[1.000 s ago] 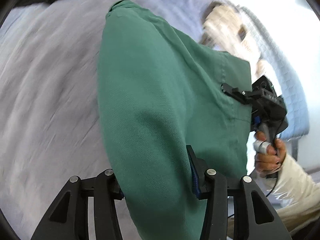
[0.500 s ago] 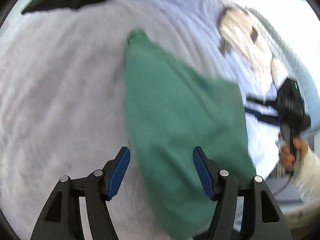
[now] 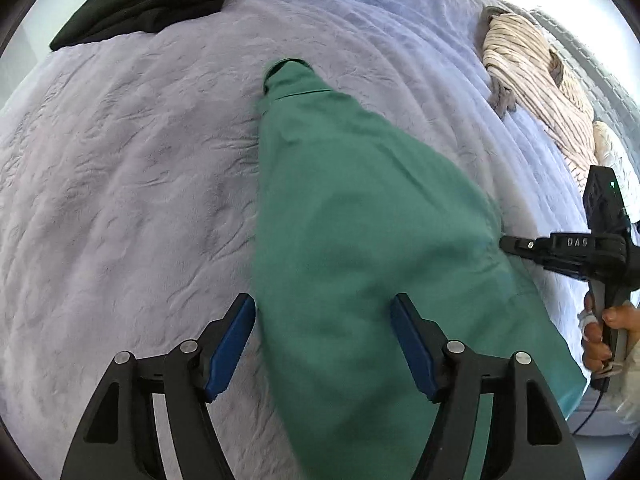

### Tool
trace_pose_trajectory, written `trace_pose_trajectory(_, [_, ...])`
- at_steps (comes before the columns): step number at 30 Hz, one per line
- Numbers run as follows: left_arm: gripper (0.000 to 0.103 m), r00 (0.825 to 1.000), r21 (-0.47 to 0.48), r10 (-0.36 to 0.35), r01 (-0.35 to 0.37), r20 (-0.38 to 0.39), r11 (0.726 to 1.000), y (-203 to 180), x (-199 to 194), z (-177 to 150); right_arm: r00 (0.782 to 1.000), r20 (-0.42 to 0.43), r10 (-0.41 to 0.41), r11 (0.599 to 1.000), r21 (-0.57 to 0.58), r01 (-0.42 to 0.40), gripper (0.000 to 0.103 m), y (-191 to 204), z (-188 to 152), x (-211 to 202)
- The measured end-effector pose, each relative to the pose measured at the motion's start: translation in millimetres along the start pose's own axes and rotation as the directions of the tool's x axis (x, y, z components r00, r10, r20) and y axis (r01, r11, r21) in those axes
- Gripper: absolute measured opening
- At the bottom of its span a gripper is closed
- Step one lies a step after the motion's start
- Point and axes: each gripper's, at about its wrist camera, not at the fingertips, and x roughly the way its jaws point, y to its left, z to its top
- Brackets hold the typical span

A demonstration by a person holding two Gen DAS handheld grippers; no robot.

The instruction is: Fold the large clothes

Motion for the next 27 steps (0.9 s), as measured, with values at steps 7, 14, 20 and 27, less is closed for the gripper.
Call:
trace_pose_trajectory(7, [0.072,0.999,0.058,-0.004,0.006,-0.042,0.998,-2,-48,-49,1.0,-0.001,-0.017,0.999,0.051,0.017,0.005,-2,-13,-27])
trace_pose_trajectory(14, [0.086,0.989,0.046,-0.027,0.034,-0.144,0.998,6,-45,-127,0.999,0.006,-0.036,0.999,0.037,0.036,0.005,3,-62,-80])
trace_pose_trajectory(20, [0.086,0.988,0.028,-0.006,0.01,-0.151,1.0,7,-44,-133,0.996,-0.088,0.022,0.998,-0.049,-0.026,0.007,41,-116,-92])
trace_pose_trajectory(27, [0.086,0.987,0.033,0.014,-0.009,-0.159,0.999,1,-44,-130,0.983,-0.133,-0.13,0.988,-0.102,0.116,0.007,43,-152,-72])
